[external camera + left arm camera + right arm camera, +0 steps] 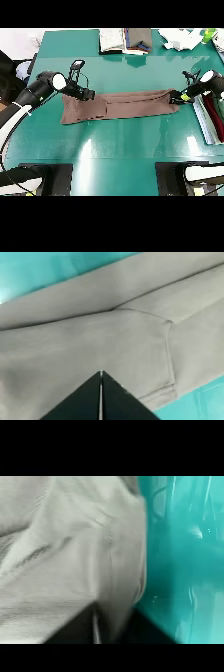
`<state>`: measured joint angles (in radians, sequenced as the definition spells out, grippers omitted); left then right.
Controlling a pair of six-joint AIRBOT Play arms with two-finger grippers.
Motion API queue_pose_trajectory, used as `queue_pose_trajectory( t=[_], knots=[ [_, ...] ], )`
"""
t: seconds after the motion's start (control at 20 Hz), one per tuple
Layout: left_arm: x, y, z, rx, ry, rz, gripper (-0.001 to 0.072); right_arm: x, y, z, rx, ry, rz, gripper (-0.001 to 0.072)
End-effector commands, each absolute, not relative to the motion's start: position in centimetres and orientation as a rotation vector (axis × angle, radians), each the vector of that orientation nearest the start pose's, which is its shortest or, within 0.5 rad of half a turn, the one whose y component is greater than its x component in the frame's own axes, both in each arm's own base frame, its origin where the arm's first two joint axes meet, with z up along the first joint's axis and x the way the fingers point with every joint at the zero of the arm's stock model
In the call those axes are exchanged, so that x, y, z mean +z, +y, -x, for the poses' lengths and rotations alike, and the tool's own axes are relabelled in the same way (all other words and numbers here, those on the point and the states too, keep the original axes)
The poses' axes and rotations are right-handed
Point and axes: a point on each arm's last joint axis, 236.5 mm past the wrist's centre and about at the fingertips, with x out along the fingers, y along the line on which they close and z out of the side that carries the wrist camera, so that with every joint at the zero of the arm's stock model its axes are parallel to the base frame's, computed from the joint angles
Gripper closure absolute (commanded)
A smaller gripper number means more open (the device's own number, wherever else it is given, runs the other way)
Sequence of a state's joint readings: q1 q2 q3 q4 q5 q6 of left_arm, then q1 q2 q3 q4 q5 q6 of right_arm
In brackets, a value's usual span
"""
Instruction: Fold the shirts.
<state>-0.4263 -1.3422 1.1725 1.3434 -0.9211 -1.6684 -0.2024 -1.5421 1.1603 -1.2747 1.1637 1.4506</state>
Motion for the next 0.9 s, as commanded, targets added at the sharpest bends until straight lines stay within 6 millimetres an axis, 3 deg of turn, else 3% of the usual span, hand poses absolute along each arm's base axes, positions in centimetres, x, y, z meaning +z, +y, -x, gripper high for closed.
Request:
queue_pose_trajectory(
  t=[0.0, 0.2, 0.4, 0.55, 0.65, 0.85],
  knots=[
    [1.4, -22.8, -37.9, -0.43, 1.147, 0.107, 0.0684, -7.3, -0.5, -38.5, 0.086, 1.448, -0.299, 0.0694],
    [0.5, -24.7, -38.2, -0.453, 1.172, 0.207, 0.0685, -2.8, -0.3, -38.4, 0.096, 1.359, -0.276, 0.0696],
    [-0.6, -27.4, -40.2, -0.507, 1.184, 0.249, 0.0685, 4.4, 1.1, -37.2, 0.147, 1.278, -0.242, 0.0696],
    [-0.8, -31.3, -41.2, -0.564, 1.165, 0.219, 0.0685, 10.4, 3.9, -36.7, 0.204, 1.184, -0.195, 0.0696],
    [-1.9, -34.4, -40.9, -0.612, 1.18, 0.186, 0.0686, 14.0, 6.2, -36.8, 0.246, 1.107, -0.173, 0.0696],
    [-4.9, -39.1, -39.1, -0.68, 1.228, 0.128, 0.0686, 18.5, 11.5, -36.6, 0.356, 1.017, -0.129, 0.0696]
  ],
)
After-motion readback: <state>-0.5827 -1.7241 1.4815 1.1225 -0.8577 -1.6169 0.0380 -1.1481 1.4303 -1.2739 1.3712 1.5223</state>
